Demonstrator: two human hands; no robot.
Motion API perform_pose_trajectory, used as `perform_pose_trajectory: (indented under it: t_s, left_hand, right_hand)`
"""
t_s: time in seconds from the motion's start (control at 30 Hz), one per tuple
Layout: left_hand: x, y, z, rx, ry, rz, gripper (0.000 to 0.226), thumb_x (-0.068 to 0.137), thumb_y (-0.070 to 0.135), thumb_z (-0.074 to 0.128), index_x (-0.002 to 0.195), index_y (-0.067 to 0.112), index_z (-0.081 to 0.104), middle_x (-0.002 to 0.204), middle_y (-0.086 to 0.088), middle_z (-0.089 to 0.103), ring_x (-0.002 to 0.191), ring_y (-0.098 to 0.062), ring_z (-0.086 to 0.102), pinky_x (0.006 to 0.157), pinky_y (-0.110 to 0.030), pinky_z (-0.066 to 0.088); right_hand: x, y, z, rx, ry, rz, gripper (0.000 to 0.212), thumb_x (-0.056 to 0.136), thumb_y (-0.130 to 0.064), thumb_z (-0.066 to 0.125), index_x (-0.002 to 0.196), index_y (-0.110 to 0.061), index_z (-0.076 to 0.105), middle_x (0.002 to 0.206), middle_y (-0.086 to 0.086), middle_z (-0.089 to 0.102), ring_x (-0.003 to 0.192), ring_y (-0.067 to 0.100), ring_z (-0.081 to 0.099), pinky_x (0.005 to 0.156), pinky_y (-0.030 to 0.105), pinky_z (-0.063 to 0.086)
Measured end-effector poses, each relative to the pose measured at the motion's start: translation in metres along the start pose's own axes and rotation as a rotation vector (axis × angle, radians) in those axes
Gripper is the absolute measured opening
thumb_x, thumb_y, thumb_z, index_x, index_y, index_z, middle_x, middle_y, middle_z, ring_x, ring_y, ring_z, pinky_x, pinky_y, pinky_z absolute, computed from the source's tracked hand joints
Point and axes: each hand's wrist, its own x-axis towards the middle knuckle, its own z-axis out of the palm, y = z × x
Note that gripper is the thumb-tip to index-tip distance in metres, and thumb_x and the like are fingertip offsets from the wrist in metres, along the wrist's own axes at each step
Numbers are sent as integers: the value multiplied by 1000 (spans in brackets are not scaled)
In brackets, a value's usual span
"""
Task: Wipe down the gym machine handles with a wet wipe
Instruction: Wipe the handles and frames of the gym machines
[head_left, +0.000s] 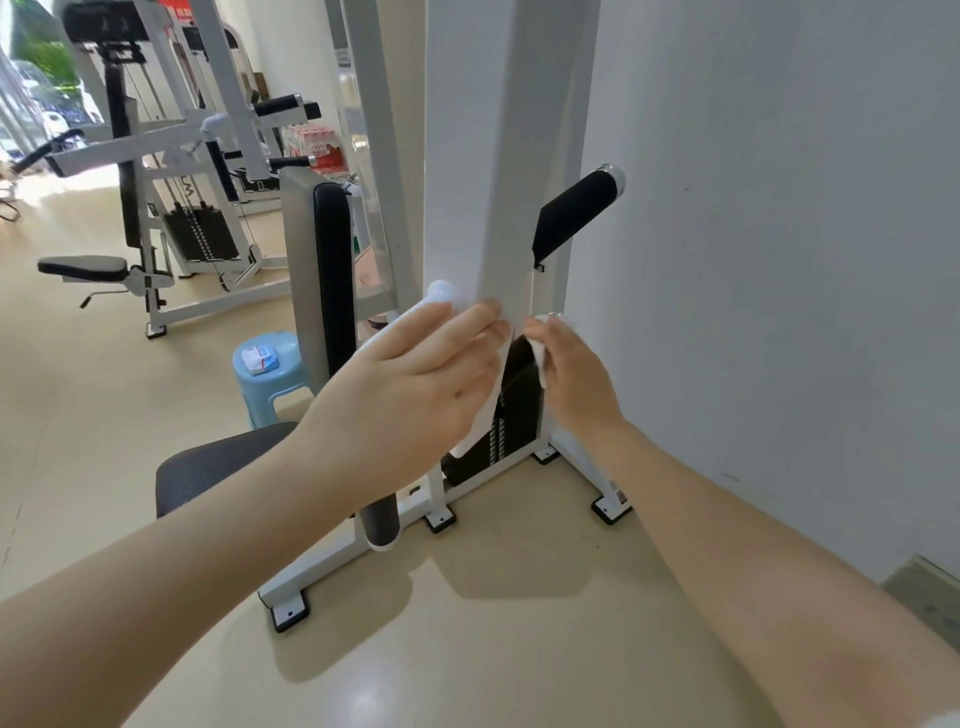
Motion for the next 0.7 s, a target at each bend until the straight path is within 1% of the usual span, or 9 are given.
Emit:
perform_pose_trajectory:
  t_s: [0.07, 0.17, 0.23, 0.3, 0.4, 0.47, 0.53, 0.63, 0.7]
  left_hand:
    - [2, -1, -2, -42, -27, -3, 29, 89, 19, 52, 113, 6, 64, 134, -12, 54, 133, -28, 39, 110, -44, 23]
    - [13, -11, -8, -130, -105, -1, 33, 86, 25, 45, 107, 10, 67, 144, -14, 41, 139, -25, 21, 113, -48, 11]
    - [21, -16, -12, -206, -150, 18, 34, 79, 28, 49, 103, 12, 68, 147, -15, 36, 140, -25, 13, 112, -50, 7]
    - [23, -15, -15, -246, -175, 31, 36, 78, 33, 51, 103, 13, 69, 146, -14, 37, 140, -25, 13, 112, -50, 8]
    - [24, -11, -18, -323, -184, 47, 44, 81, 39, 40, 105, 16, 68, 143, -11, 43, 139, -23, 17, 112, -48, 12]
    - [26, -12, -21, -407, -177, 53, 44, 82, 40, 40, 107, 16, 68, 140, -9, 48, 138, -23, 20, 113, -44, 11]
    - [28, -15, -23, -461, -182, 66, 43, 82, 39, 41, 108, 17, 68, 138, -7, 50, 138, -22, 20, 115, -39, 7]
    - [26, -22, -22, -497, -208, 109, 41, 82, 37, 42, 106, 19, 70, 137, -4, 51, 139, -21, 18, 116, -37, 4]
    - [24, -26, -20, -536, -201, 119, 38, 80, 30, 43, 102, 19, 72, 137, -3, 51, 140, -22, 17, 116, -37, 6]
  right_hand:
    - [-9, -8, -1, -13, -56, -60, 28, 93, -2, 46, 114, -20, 46, 112, 14, 59, 89, 15, 54, 75, 22, 43]
    - [-23, -21, -9, 34, -142, -262, 41, 83, 14, 53, 103, -19, 41, 110, 20, 63, 98, 15, 46, 87, 30, 36]
    - [-23, -9, -9, 50, -135, -163, 35, 89, 7, 49, 113, -19, 46, 133, 15, 53, 124, 17, 44, 97, 23, 36]
    - [-23, 9, -3, 47, -34, 10, 33, 95, -3, 44, 123, -18, 51, 144, 10, 42, 137, 25, 32, 107, 35, 32]
    - [-29, 11, 1, -6, 94, 43, 30, 93, -1, 45, 118, -11, 57, 132, 7, 53, 131, 25, 40, 102, 46, 42]
    - [-41, 3, -3, 18, 10, -135, 27, 91, -6, 37, 108, -13, 56, 121, 1, 57, 118, 21, 50, 94, 44, 48]
    - [-47, 3, -10, 6, -74, -224, 34, 91, -15, 33, 114, -9, 57, 127, 5, 57, 122, 22, 50, 97, 41, 47]
    - [-43, 24, -12, -40, 54, 8, 37, 95, -9, 40, 131, -10, 51, 139, 6, 49, 132, 22, 42, 106, 42, 40]
    - [-44, 17, -11, -44, 52, 72, 44, 91, 1, 46, 134, -9, 47, 142, 9, 45, 126, 29, 49, 102, 46, 44]
